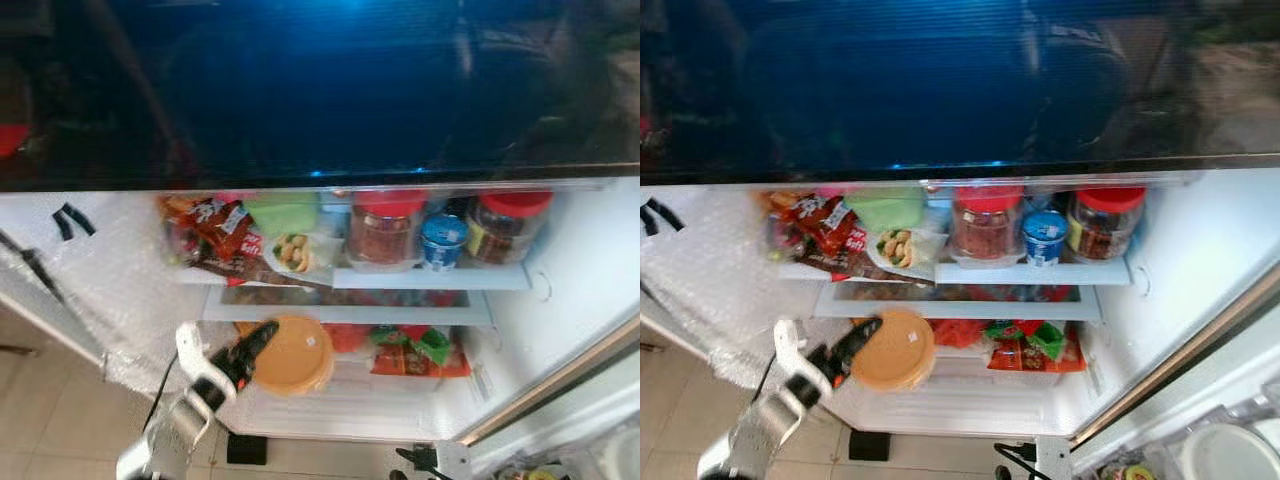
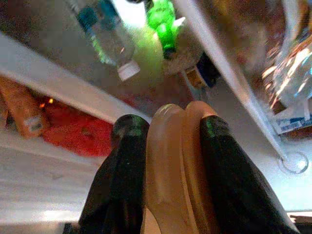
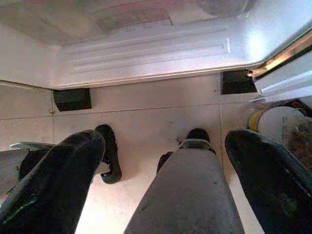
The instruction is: Restocking fridge
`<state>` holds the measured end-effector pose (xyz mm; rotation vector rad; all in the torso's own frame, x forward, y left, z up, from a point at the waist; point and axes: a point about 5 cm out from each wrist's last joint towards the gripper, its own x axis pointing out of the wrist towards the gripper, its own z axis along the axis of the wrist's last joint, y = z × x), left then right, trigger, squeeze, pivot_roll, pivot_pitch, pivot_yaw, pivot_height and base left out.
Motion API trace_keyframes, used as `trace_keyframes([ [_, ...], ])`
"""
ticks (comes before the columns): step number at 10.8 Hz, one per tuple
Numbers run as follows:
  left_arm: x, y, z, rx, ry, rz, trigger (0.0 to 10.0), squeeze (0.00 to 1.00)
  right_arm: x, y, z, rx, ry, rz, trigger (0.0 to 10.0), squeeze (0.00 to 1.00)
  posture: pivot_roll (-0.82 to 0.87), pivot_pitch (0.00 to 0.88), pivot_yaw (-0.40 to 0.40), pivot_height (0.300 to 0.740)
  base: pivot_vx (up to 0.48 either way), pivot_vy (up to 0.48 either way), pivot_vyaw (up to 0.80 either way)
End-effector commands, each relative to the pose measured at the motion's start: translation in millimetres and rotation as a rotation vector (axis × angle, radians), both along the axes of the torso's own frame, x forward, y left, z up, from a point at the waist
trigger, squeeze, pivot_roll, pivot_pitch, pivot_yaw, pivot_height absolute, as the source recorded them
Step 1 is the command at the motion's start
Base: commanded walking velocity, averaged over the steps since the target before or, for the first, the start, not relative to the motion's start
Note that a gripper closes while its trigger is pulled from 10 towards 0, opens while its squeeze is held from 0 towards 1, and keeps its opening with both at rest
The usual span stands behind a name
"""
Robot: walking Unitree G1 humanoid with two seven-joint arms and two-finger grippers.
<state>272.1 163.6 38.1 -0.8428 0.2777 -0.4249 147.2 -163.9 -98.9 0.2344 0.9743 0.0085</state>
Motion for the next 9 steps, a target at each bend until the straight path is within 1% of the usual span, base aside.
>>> trace_keyframes([
  [1, 0.5, 3.7, -0.9, -0.003, -0.003, 0.015, 10.0, 0.0, -5.9, 2.4, -2.3, 0.005, 0.017, 0.008, 10.0, 0.0, 0.05, 0.116, 0.069, 0.74, 0.0, 0.0, 0.0],
  [3, 4.6, 4.8, 0.9, 0.003, -0.019, 0.015, 10.0, 0.0, -6.7, 2.1, -2.6, 0.0, 0.018, 0.012, 10.0, 0.0, 0.05, 0.105, 0.071, 0.74, 0.0, 0.0, 0.0],
  [7, 8.5, 6.2, 2.0, 0.023, -0.036, 0.023, 10.0, 0.0, -8.0, 4.4, -3.0, 0.007, 0.02, 0.028, 10.0, 0.0, 0.05, 0.115, 0.073, 0.672, 0.0, 0.0, 0.0],
  [8, 9.9, 6.6, 1.8, 0.04, -0.038, 0.031, 10.0, 0.0, -7.7, 4.7, -2.8, 0.01, 0.015, 0.022, 10.0, 0.0, 0.05, 0.118, 0.073, 0.662, 0.0, 0.0, 0.0],
  [9, 10.6, 7.0, 1.9, 0.047, -0.04, 0.037, 10.0, 0.0, -7.6, 4.1, -2.8, 0.0, 0.014, 0.015, 10.0, 0.0, 0.05, 0.121, 0.074, 0.662, 0.0, 0.0, 0.0],
])
